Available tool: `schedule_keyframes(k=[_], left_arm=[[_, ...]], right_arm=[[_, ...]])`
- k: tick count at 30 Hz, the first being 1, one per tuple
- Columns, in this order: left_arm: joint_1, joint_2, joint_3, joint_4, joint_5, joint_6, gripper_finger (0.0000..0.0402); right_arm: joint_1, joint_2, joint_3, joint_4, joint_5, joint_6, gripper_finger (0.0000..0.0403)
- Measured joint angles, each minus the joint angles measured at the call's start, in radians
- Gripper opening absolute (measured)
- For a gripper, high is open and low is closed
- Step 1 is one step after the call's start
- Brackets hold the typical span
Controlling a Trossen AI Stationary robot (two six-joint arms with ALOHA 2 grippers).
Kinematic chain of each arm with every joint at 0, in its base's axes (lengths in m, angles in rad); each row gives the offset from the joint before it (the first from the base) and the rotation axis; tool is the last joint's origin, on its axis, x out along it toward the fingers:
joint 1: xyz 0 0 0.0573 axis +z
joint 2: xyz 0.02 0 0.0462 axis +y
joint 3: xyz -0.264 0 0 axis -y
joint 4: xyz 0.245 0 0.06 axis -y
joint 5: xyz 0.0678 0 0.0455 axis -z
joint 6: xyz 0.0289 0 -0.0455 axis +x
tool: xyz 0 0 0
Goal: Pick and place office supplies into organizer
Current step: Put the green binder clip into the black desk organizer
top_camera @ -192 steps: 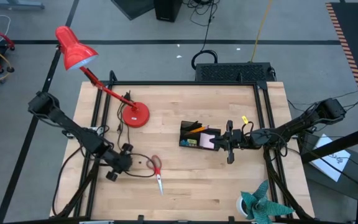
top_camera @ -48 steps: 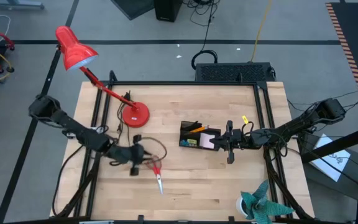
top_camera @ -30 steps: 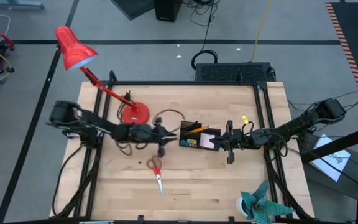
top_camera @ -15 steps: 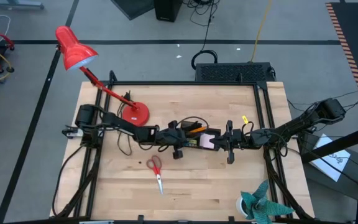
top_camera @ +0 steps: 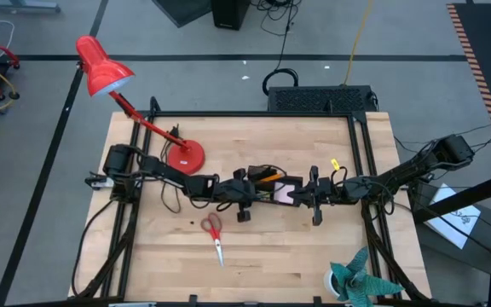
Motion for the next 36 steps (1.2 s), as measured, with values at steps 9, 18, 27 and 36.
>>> schedule_keyframes(k=[9,18,27,36], left_arm=[[-0.006,0.0,0.0,-0.011,-0.018,0.001,0.0089],[-0.006,0.0,0.0,-0.041,-0.019,-0.056,0.015],[0.0,0.0,-0.001,-0.051,-0.058,-0.063,0.0251],[0.001,-0.004,-0.001,-0.022,-0.08,-0.051,0.0225]], right_arm=[[0.0,0.0,0.0,0.003,0.0,0.0,0.0004],[0.0,0.0,0.0,0.004,-0.001,-0.007,0.0004],[0.0,0.0,0.0,0.006,-0.001,-0.007,0.0004],[0.0,0.0,0.0,0.007,-0.002,-0.007,0.0004]])
